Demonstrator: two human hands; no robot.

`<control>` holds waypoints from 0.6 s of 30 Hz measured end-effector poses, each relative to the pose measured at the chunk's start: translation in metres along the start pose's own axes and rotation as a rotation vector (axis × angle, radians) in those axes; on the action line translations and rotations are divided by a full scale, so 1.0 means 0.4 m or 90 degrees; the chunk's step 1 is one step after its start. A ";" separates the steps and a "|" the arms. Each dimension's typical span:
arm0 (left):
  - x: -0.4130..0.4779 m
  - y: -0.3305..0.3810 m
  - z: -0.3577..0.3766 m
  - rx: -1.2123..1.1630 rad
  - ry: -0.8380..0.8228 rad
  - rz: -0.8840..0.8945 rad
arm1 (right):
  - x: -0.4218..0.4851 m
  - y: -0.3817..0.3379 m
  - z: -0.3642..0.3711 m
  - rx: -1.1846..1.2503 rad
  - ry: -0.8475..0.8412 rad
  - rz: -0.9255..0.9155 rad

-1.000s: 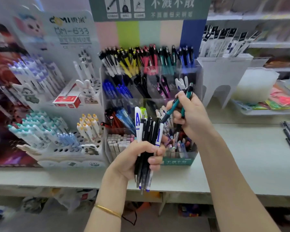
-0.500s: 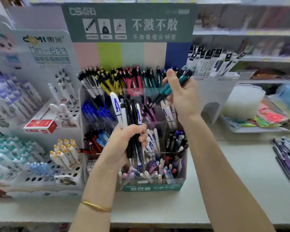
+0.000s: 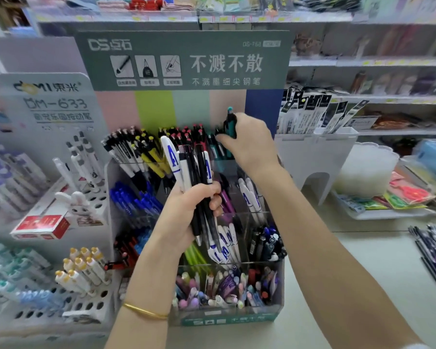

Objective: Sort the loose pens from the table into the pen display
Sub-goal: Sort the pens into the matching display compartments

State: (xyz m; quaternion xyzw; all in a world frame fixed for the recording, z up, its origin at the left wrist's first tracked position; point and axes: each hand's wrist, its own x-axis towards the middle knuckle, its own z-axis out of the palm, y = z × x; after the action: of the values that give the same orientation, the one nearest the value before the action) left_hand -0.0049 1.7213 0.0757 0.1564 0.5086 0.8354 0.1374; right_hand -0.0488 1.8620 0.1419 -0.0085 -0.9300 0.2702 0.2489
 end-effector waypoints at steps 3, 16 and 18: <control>0.006 0.005 -0.018 -0.006 -0.019 -0.004 | -0.017 -0.006 0.010 0.022 0.032 0.027; -0.003 0.015 -0.093 -0.018 -0.172 -0.003 | -0.074 0.011 0.085 -0.029 0.244 -0.093; -0.006 0.009 -0.097 -0.035 -0.190 -0.002 | -0.110 -0.009 0.078 0.052 0.262 -0.094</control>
State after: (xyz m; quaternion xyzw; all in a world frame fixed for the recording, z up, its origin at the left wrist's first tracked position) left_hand -0.0185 1.6874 0.0618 0.2739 0.4595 0.8165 0.2173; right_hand -0.0243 1.8368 0.1008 0.0145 -0.8459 0.2816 0.4528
